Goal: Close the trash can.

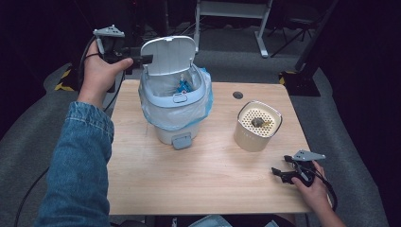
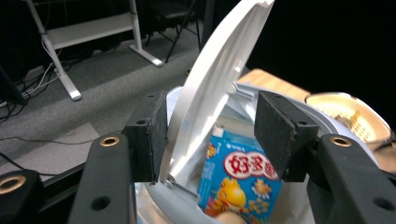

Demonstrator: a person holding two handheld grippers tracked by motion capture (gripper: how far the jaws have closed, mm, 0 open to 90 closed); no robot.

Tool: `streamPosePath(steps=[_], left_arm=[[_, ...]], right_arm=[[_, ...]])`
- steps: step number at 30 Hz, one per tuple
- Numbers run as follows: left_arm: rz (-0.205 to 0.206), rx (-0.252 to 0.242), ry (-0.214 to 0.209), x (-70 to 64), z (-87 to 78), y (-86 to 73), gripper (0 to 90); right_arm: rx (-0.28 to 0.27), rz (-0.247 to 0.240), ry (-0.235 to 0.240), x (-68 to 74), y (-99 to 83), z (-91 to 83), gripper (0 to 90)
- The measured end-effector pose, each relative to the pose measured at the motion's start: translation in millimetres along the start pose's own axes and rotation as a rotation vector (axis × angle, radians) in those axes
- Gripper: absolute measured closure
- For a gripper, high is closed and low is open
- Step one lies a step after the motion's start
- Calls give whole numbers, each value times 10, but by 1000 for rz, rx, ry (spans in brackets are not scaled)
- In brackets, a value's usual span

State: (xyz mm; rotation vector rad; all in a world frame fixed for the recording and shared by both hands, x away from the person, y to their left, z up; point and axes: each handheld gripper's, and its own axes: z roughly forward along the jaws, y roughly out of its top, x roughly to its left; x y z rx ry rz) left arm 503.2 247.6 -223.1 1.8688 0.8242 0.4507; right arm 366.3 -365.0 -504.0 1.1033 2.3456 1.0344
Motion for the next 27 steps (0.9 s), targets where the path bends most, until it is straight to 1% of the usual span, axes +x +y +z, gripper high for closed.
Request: streamPosePath(steps=[2, 3, 4, 7, 9, 11, 13, 15, 17, 19, 20, 22, 24, 26, 27], left_arm=[[23, 23, -24, -78, -18, -4, 444], [26, 23, -38, -115, -26, -10, 443], [27, 18, -60, -151, -34, -14, 444], [38, 17, -104, -255, -41, -20, 442], [49, 41, -129, -331, -17, -32, 432], [40, 52, -169, -395, 25, -56, 433], [42, 64, -212, -442, 87, -89, 434], [53, 75, -232, -473, 148, -121, 435], [60, 99, -242, -485, 204, -151, 452], [45, 111, -264, -481, 263, -189, 484], [42, 111, -268, -474, 293, -208, 494], [29, 114, -269, -452, 342, -240, 529], [5, 112, -263, -427, 391, -271, 556], [0, 121, -257, -411, 434, -292, 591], [0, 114, -255, -404, 455, -303, 608]], right_arm=[[1, -2, 0, -1, 0, 0, 173], [1, -2, 0, -1, 0, 0, 173], [1, -2, -1, -1, -1, 0, 173], [1, -2, 0, -1, 0, 0, 173], [1, -3, 0, -1, -1, 0, 173], [1, -3, 0, -2, -1, 0, 173], [1, -3, 0, -1, 0, 0, 173], [1, -3, 0, -1, 0, 0, 173], [1, -3, 0, -2, -1, 0, 173], [1, -3, 0, -2, -1, 0, 173], [1, -3, 0, -2, 0, 0, 173], [1, -3, 0, -2, 0, -1, 173], [1, -3, 0, -2, 0, 0, 173], [1, -2, 0, -1, 0, 0, 173], [1, -3, 0, -1, 0, 0, 173]])
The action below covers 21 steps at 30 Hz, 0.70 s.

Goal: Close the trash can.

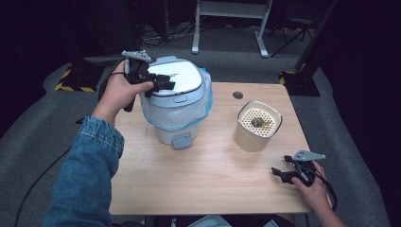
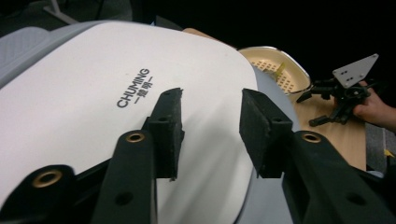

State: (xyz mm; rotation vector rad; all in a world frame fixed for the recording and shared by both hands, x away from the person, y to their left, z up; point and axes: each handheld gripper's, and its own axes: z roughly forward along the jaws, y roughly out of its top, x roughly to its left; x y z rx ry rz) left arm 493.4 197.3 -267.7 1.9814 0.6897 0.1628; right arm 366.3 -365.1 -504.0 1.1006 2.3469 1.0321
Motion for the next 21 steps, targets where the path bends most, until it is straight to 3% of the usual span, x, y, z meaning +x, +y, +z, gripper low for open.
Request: streamPosePath(steps=[3, 7, 11, 14, 17, 21], left_arm=[[7, -6, 13, 8, 34, 13, 646], [77, -6, 38, -11, 81, 21, 670], [99, -8, 56, 6, 88, 17, 801], [103, -7, 46, 3, 94, 12, 874], [136, 24, 91, -51, 105, 47, 898], [142, 39, 109, -79, 110, 61, 900]], right_arm=[[0, 0, 0, 0, 0, 0, 173], [0, 0, 0, 0, 0, 0, 173], [0, 0, 0, 0, 0, 0, 173], [0, 0, 0, 1, 0, 0, 173], [0, 0, 0, 1, 0, 0, 173], [0, 0, 0, 1, 0, 0, 173]])
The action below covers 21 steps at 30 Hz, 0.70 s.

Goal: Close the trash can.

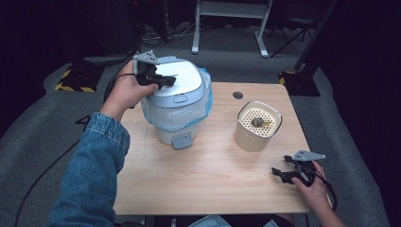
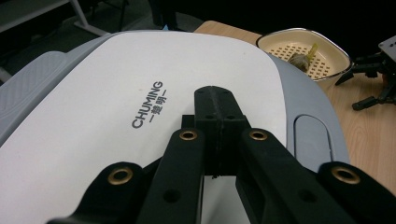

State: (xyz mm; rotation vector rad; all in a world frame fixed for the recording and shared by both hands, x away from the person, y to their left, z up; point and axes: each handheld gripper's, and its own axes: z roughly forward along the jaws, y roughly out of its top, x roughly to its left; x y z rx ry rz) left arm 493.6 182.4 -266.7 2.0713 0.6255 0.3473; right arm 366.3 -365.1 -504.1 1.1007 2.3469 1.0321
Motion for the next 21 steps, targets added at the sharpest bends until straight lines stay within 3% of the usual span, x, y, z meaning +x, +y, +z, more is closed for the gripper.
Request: streamPosePath(steps=[4, 5, 9, 11, 14, 15, 17, 19, 21], left_arm=[[-8, -4, 0, -3, 2, -9, 900], [6, 30, 6, -5, 7, -12, 900], [-11, -5, 15, -25, 33, -20, 900], [5, -5, 19, -24, 28, -10, 900], [8, -11, 78, -69, 35, 0, 565], [-2, -35, 72, -96, 15, 1, 501], [-20, -93, 51, -155, -39, 5, 417], [-30, -115, 22, -229, -94, 2, 389], [-13, -115, 11, -344, -174, -13, 377]], right_arm=[[0, 0, -1, 0, 0, 0, 173], [0, 0, -1, 0, 0, 0, 173], [0, 0, 0, 0, 0, 0, 173], [1, 0, 1, -1, 1, 0, 173], [0, -1, 5, -5, 1, 1, 172], [1, -3, 6, -7, 3, 2, 172], [-1, -9, 11, -12, 7, 9, 171], [0, -10, 12, -13, 11, 11, 171], [0, -12, 14, -16, 13, 13, 169]])
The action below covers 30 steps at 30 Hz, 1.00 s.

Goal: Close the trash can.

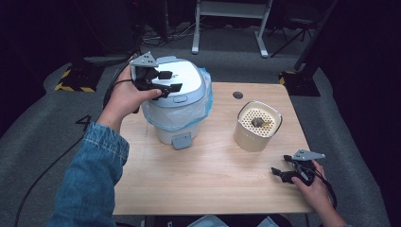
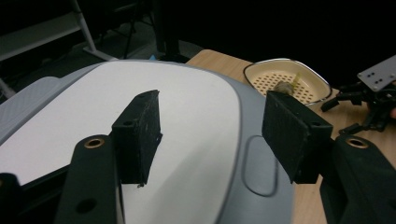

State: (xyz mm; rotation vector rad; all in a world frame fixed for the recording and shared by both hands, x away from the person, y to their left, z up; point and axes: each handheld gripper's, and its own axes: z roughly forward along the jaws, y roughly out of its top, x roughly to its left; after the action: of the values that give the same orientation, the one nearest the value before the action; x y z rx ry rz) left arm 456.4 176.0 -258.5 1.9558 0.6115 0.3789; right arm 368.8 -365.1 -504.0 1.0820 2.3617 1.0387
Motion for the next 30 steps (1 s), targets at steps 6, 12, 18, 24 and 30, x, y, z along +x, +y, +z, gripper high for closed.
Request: streamPosePath(steps=[6, 12, 18, 24, 30], left_arm=[[12, 4, -37, -378, -203, -133, 370], [-4, 17, -12, -643, -359, -340, 371], [-26, 26, 10, -774, -475, -562, 372], [-40, 38, 21, -843, -513, -826, 373], [-64, 43, 12, -904, -478, -1163, 370]], right_arm=[[0, -1, 1, 0, 1, 2, 169], [0, -5, 5, 7, 18, 22, 168], [0, -16, 15, 51, 61, 69, 168], [0, -18, 18, 65, 71, 79, 168], [0, -17, 18, 64, 71, 79, 168]])
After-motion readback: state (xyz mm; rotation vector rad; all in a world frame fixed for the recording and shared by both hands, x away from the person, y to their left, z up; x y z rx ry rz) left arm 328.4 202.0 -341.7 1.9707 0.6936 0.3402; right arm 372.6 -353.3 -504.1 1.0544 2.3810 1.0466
